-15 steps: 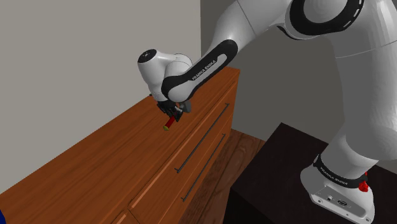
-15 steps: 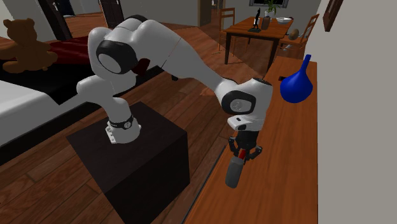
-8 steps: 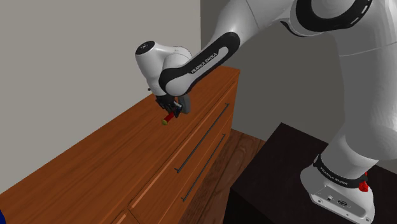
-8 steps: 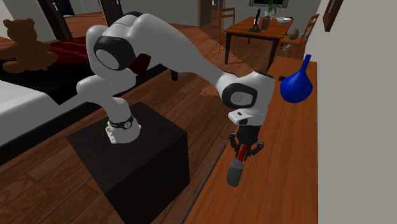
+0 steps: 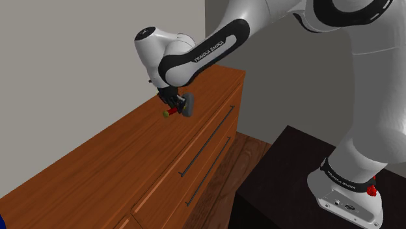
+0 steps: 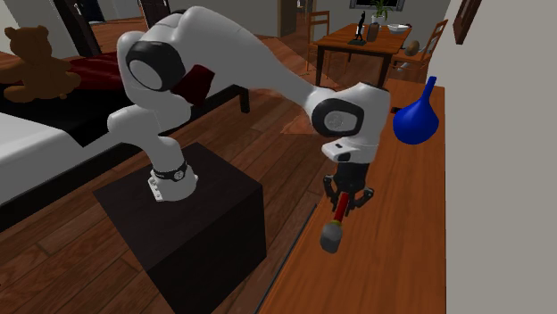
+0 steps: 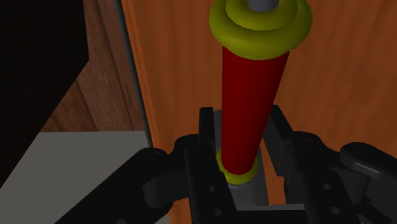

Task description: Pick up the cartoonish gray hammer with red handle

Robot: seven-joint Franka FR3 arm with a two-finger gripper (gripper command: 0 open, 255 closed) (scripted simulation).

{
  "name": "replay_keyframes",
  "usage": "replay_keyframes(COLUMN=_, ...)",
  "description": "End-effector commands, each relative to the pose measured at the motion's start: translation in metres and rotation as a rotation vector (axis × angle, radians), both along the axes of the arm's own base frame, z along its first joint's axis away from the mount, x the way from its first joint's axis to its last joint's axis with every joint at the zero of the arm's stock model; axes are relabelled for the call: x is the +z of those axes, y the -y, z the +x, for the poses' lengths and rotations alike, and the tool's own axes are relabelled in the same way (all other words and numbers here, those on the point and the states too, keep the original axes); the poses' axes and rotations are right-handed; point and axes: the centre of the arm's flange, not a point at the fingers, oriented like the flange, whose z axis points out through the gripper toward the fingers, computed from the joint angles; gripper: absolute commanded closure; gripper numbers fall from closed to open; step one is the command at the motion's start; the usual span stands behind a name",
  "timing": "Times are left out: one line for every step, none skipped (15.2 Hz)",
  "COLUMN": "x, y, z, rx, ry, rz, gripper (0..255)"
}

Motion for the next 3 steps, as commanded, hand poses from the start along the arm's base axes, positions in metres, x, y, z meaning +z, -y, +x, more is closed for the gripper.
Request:
replay_keyframes(x=0.0104, y=0.0002, z=0.0004, rx=0.0, ry=0.0, rz=0.0, gripper=255)
replay_keyframes(x=0.0112, y=0.0002, z=0.0004, rx=0.0, ry=0.0, rz=0.0, gripper=255)
replay_keyframes(x=0.0112, y=0.0002, z=0.0004, rx=0.0, ry=0.0, rz=0.0, gripper=255)
